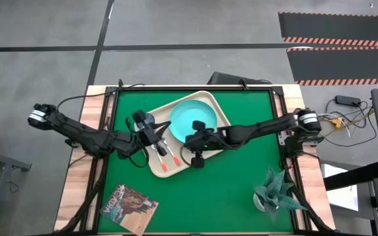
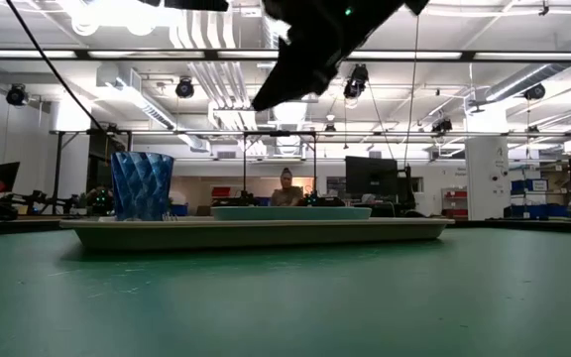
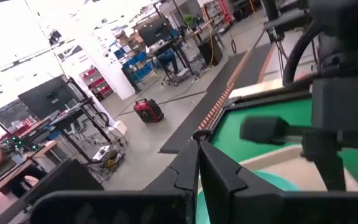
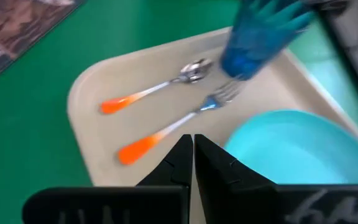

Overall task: Pick and place plate/cup/fork/spoon on tray
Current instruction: Adjust the position of the spoon and fork on the white tray

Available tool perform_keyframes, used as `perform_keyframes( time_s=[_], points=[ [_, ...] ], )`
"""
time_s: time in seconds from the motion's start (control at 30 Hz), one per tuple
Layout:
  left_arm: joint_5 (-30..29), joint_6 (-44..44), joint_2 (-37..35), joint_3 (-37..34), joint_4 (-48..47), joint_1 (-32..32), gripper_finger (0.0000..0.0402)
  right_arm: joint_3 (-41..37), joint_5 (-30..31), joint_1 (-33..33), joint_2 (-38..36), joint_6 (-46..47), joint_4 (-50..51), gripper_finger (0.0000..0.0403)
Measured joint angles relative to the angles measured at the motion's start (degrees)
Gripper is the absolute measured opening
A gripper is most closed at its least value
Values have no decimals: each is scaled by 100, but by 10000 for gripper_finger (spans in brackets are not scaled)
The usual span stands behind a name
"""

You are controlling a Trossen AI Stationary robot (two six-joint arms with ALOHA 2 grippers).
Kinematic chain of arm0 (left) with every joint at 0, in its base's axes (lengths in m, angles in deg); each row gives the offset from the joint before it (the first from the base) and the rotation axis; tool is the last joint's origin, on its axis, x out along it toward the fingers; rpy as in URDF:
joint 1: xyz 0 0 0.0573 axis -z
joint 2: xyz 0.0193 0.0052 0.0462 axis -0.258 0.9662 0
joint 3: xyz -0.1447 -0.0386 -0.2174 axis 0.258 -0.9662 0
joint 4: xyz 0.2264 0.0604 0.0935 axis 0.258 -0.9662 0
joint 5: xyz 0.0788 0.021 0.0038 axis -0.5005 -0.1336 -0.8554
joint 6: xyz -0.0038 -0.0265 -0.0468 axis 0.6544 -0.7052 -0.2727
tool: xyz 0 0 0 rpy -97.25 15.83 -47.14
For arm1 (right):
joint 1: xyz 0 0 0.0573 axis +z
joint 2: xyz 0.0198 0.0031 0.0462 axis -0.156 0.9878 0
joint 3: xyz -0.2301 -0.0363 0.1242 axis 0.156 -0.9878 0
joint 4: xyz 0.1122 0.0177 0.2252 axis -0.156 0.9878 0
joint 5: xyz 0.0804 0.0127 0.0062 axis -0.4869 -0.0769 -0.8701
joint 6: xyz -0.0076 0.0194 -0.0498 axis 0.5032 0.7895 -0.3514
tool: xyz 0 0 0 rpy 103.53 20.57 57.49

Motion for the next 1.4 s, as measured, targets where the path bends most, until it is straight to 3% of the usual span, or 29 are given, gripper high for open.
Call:
perform_keyframes(
  time_s=[0.13, 0.4, 0.6, 1.0, 1.4],
  points=[
    [-4, 107, -206, -118, -158, 1, 0, 249, -419, -165, 410, -37, -23, 8],
    [-3, 407, -788, -377, -160, 1, 0, 327, -550, -244, 1077, -602, -425, 8],
    [3, 444, -973, -606, -149, -10, 0, 324, -1375, -243, 1467, -951, -718, 8],
    [3, 555, -992, -651, -18, -23, 0, 322, -1371, -257, 2070, -990, -911, 8],
    [3, 562, -985, -653, -26, -23, 0, 322, -1371, -271, 2109, -940, -927, 8]
  ],
)
